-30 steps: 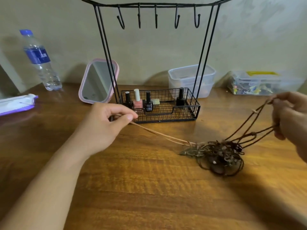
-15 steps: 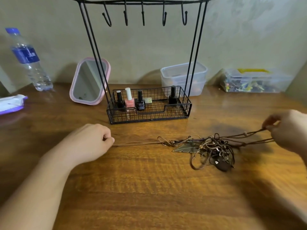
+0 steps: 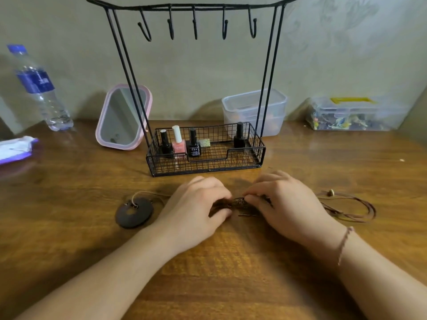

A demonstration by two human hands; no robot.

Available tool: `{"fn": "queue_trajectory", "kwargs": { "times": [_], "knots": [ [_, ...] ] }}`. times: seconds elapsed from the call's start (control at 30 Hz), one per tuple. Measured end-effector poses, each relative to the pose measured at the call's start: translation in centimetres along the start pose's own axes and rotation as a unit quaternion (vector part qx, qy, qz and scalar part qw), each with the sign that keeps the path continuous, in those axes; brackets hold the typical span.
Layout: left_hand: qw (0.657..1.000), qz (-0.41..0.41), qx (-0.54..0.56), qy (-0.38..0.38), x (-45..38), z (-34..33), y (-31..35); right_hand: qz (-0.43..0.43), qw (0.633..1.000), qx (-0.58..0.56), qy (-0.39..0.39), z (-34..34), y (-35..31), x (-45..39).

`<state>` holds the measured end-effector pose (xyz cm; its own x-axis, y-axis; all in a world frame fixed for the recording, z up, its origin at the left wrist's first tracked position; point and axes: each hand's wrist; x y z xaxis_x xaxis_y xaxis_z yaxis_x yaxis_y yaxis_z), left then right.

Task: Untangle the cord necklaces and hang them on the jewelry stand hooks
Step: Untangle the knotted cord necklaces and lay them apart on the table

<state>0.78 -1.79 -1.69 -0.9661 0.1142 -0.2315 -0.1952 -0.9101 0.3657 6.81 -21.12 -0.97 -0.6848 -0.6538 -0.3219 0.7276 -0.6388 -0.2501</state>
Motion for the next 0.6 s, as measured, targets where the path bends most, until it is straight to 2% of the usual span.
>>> {"fn": "queue_trajectory", "kwargs": {
  "times": [0.13,0.3,0.43,0.53,0.6],
  "knots": [
    [0.999,-0.035,0.004,-0.015,0.1,0.6,-0.8,0.007,0.999,0.023,-0.035,0.4,0.3,-0.1],
    [0.992,-0.069,-0.058,-0.090,1.2,2.7,-2.6,0.042,0.993,0.006,-0.107,3.9,2.5,2.1],
    [0.993,-0.056,-0.089,-0.060,1.4,3.8,-3.0,0.083,0.978,-0.028,-0.187,5.9,3.2,2.8],
    [0.991,-0.059,-0.113,-0.037,1.5,3.9,-2.8,0.066,0.982,-0.079,-0.159,6.0,2.4,2.6],
    [0.989,-0.071,-0.126,-0.025,1.6,3.8,-2.5,0.061,0.993,-0.036,-0.095,4.8,1.9,2.4]
  ]
}}
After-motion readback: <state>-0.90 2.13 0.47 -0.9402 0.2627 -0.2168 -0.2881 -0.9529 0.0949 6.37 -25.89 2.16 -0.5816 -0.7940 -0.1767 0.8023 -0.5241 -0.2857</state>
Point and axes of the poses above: each hand's wrist, its own x-axis away from the middle knuckle, its own z-axis out of the back of the hand, y = z × x, and after that the axes turned 3 degrees about z, right-handed
